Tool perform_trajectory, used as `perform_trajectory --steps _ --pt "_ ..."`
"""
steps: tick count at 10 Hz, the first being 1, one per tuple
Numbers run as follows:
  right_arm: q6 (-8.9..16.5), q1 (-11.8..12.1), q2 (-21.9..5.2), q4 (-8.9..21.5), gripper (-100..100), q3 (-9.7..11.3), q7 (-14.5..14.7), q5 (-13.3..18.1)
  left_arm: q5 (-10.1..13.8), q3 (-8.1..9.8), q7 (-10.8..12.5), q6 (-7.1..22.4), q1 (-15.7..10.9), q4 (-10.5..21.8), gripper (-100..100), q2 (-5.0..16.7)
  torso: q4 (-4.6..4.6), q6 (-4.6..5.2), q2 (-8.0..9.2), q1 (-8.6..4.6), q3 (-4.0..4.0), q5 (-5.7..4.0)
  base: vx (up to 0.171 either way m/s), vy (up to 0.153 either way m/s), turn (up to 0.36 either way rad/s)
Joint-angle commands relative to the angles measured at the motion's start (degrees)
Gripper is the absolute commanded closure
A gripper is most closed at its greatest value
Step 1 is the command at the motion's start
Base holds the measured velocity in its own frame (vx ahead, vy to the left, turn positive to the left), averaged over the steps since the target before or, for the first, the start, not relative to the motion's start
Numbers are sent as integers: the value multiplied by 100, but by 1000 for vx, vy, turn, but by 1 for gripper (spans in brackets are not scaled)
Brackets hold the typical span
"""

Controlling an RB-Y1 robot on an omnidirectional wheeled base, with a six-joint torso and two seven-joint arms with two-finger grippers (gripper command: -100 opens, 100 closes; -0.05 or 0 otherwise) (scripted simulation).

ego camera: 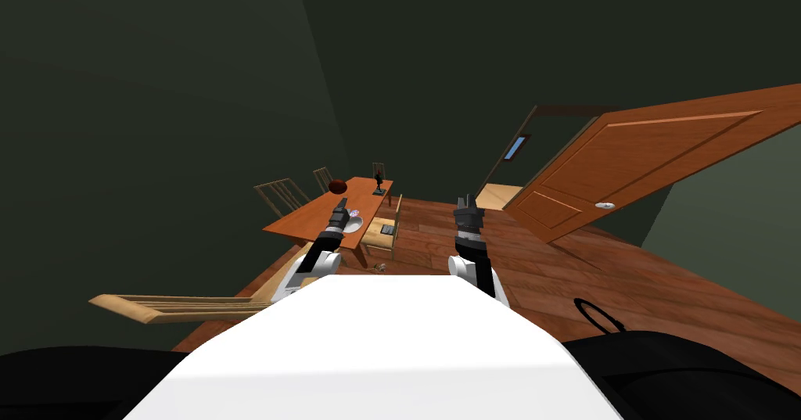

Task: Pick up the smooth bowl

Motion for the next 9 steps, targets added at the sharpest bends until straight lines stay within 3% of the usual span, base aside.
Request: perform_trajectory --steps 1,2,9 --pt "0 0 0 0 0 0 0 0 28 27 10 286 -83 105 -100 -7 0 0 0 0 0 0 -11 -54 -16" --pt "0 0 0 0 0 0 0 0 28 27 10 315 -83 105 -100 -7 0 1 1 -3 1 0 -6 -46 -3" --pt "0 0 0 0 0 0 0 0 176 163 68 1476 -361 660 -100 -100 -1 -1 -3 5 -2 1 -1 -47 -14"
